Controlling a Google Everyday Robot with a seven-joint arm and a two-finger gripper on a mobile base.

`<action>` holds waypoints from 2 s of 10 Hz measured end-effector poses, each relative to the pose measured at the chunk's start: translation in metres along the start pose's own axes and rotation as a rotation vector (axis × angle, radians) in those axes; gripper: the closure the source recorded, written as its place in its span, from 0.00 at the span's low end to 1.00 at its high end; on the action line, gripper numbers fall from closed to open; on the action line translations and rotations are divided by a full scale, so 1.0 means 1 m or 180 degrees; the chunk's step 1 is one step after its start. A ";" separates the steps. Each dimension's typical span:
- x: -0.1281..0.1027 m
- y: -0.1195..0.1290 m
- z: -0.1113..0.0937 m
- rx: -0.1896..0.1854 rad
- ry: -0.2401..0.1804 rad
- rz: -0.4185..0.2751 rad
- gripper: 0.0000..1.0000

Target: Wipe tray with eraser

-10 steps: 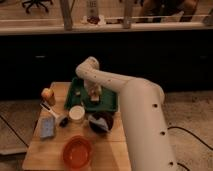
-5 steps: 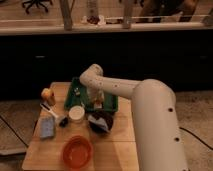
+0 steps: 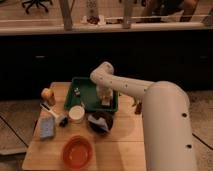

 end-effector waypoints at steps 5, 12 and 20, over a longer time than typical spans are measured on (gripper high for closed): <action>0.029 -0.034 -0.003 0.0032 0.0077 -0.0144 1.00; -0.035 -0.055 0.000 0.0137 -0.0115 -0.0666 1.00; -0.042 -0.045 0.000 0.0164 -0.0138 -0.0669 1.00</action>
